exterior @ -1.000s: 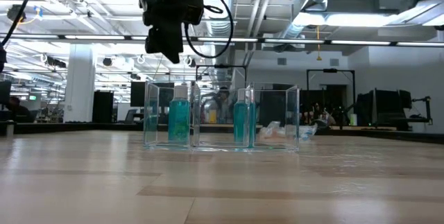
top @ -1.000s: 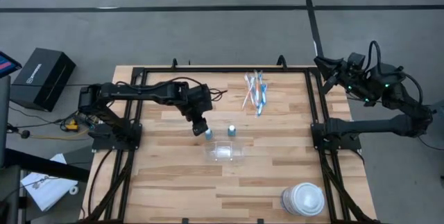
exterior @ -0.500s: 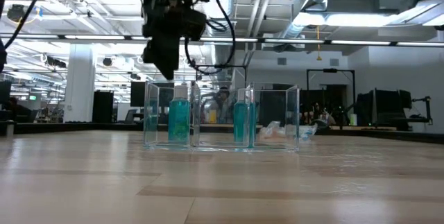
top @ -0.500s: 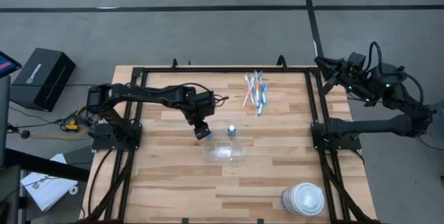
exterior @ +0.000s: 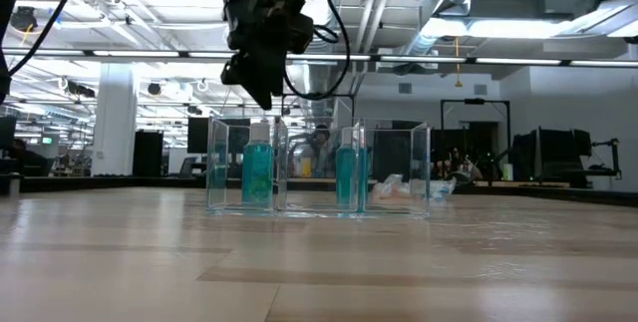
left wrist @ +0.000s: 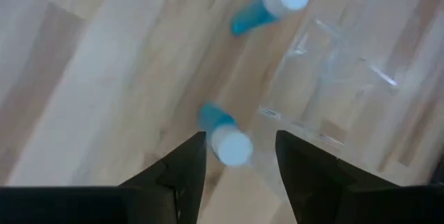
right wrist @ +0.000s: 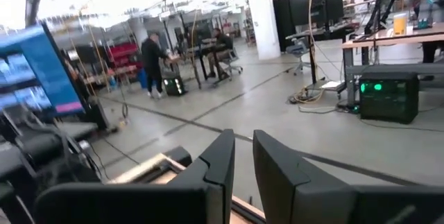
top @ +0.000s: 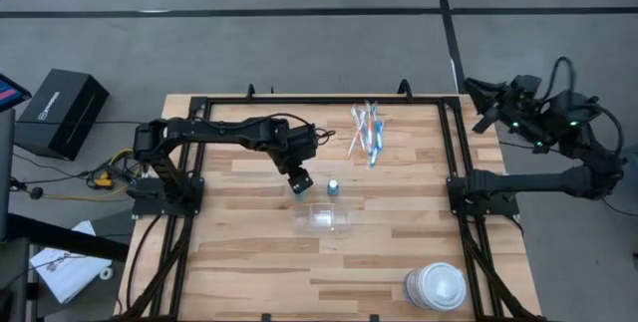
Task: Pick & Place toothbrushing station
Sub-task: Put the left blue mouthwash into the transparent organizer
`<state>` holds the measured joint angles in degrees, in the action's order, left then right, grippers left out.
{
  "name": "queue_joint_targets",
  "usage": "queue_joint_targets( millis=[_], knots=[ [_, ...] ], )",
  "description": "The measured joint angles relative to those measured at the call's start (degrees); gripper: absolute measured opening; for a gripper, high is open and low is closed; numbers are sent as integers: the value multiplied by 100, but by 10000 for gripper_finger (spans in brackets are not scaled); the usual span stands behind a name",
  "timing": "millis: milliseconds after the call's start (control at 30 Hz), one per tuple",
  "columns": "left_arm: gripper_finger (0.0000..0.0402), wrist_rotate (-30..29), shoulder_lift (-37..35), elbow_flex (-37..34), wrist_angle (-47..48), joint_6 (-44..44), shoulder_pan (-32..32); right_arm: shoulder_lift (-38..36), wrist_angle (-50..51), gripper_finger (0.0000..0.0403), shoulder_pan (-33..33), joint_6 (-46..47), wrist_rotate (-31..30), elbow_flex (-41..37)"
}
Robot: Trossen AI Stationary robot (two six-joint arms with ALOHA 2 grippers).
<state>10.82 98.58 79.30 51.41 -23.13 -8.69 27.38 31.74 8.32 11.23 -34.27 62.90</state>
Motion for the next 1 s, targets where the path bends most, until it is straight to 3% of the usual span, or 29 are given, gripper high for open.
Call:
queue_joint_targets(
  millis=[367,1000],
  knots=[
    [151,156,18,-40,324,37,20,-2,84,47,-1,283,-11,506],
    [149,-47,176,-34,402,311,156,107,-94,47,-1,359,141,528]
  ],
)
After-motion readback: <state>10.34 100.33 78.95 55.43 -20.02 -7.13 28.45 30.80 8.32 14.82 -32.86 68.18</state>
